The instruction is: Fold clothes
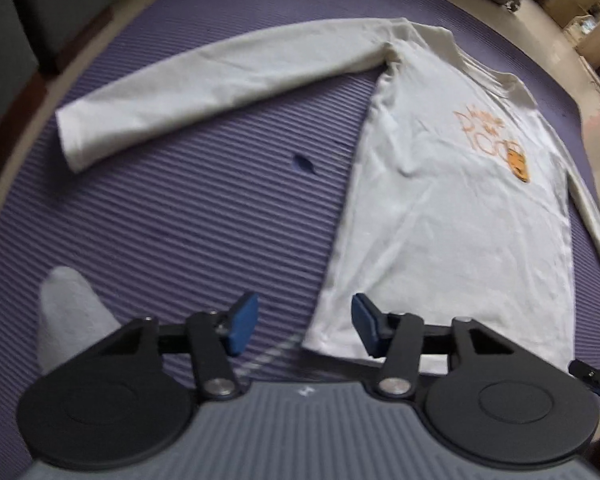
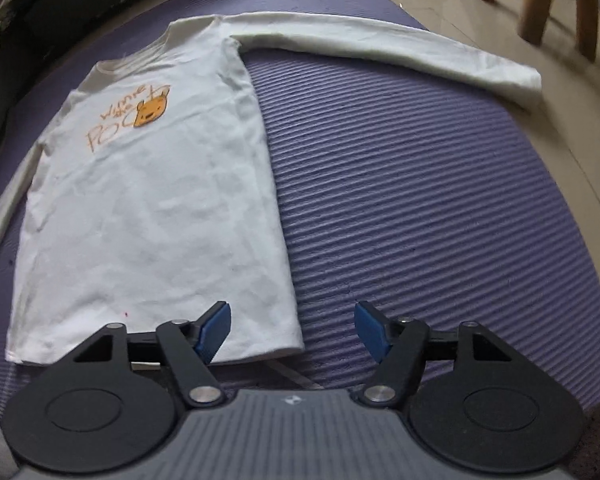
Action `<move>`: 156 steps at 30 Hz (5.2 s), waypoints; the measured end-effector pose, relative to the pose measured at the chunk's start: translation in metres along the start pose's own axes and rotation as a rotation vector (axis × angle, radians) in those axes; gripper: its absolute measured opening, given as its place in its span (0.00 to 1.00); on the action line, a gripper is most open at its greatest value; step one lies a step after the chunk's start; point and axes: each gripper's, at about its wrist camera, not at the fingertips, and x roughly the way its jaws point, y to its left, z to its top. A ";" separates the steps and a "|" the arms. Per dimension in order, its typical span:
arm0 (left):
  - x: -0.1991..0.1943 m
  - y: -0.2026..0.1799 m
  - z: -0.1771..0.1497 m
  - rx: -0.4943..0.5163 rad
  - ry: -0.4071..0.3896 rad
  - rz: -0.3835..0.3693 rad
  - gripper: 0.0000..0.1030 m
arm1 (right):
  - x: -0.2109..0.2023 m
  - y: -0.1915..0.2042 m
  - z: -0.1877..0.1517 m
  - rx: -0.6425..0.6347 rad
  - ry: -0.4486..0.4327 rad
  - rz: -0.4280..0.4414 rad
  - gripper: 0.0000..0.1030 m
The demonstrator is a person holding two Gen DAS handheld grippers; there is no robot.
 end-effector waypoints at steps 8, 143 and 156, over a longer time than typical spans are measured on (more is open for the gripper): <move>0.015 -0.021 -0.008 0.104 0.058 -0.006 0.44 | -0.002 -0.008 0.000 0.024 -0.009 0.012 0.60; 0.037 -0.077 -0.067 0.920 0.255 0.149 0.01 | 0.028 0.065 -0.010 -0.737 0.241 -0.286 0.09; 0.018 -0.060 -0.009 0.642 0.337 -0.164 0.83 | -0.006 0.084 0.023 -0.643 0.142 -0.029 0.53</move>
